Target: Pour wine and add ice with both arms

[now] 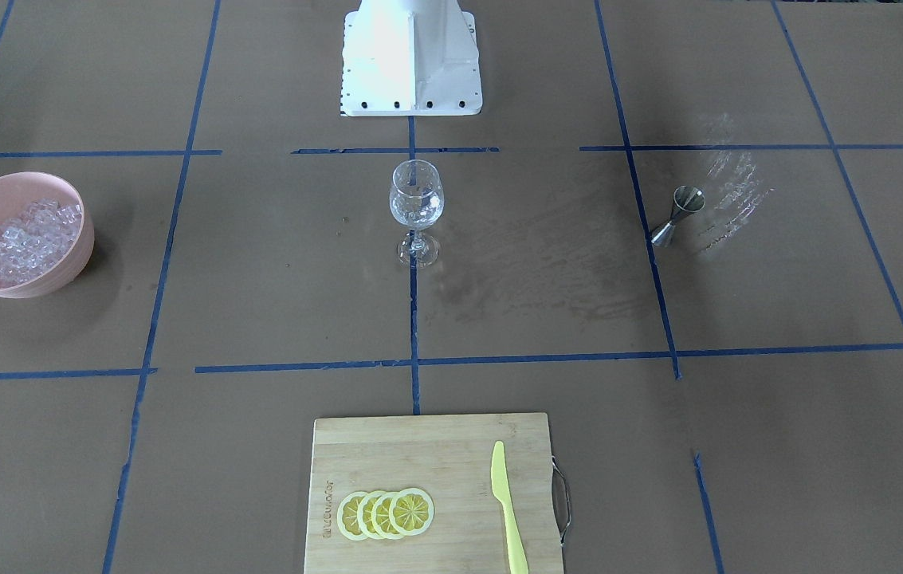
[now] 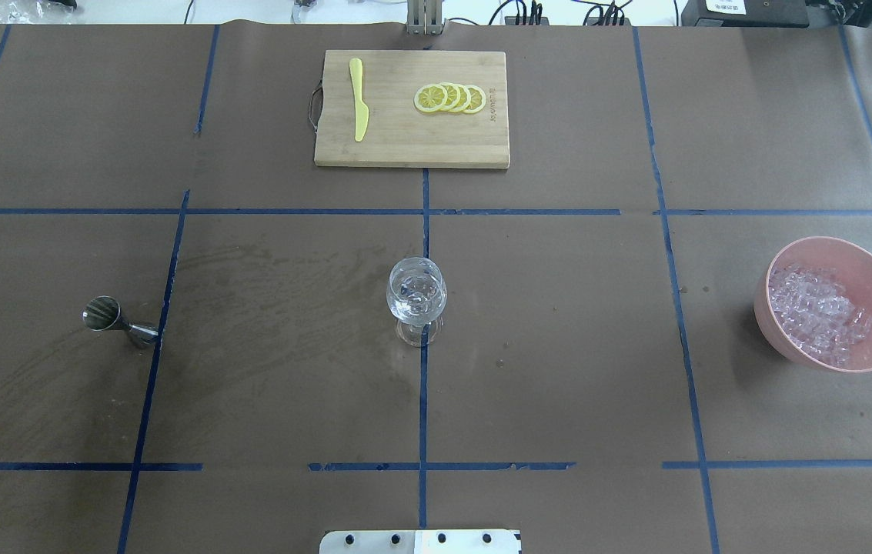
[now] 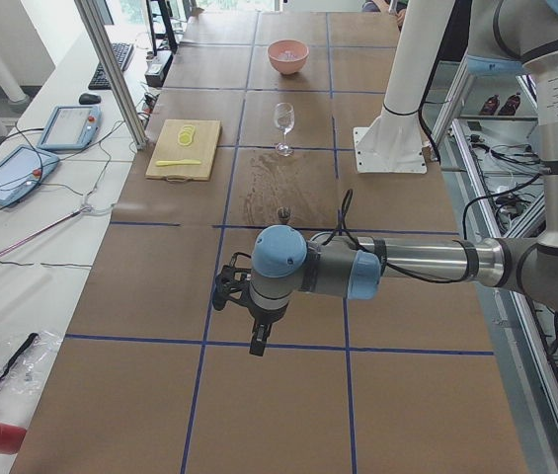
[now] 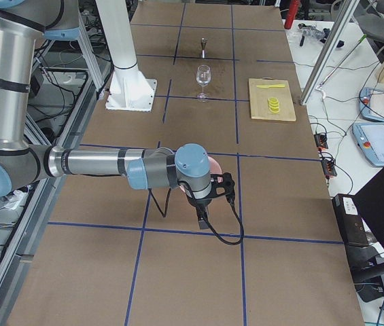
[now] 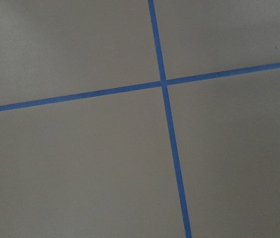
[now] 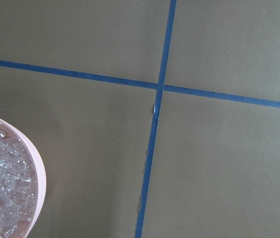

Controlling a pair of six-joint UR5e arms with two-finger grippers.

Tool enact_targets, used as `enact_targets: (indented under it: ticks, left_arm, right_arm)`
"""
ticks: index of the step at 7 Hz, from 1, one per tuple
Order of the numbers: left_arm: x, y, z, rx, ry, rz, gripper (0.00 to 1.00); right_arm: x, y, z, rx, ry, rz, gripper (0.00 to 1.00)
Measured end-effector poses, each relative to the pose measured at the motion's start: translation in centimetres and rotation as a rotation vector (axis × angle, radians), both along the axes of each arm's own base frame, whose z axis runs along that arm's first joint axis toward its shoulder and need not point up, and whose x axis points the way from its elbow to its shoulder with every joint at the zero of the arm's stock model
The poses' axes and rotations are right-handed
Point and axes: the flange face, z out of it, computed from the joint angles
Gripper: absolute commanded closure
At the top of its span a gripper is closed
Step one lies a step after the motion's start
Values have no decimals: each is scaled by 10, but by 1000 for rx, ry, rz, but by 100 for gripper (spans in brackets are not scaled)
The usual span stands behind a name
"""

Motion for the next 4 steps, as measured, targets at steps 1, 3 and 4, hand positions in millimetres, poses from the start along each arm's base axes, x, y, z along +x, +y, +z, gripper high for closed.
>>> enact_targets:
  ticks: [1, 3, 4]
  left_arm:
    - [1, 4, 8, -12, 0, 1, 0]
    - [1, 4, 20, -31, -1, 2, 0]
    - [1, 1, 19, -26, -1, 3, 0]
  right_arm:
    - [0, -1, -3, 9, 0, 0, 0]
    - [-5, -5, -17, 53, -12, -3, 0]
    - [-19, -9, -31, 58, -33, 7, 0]
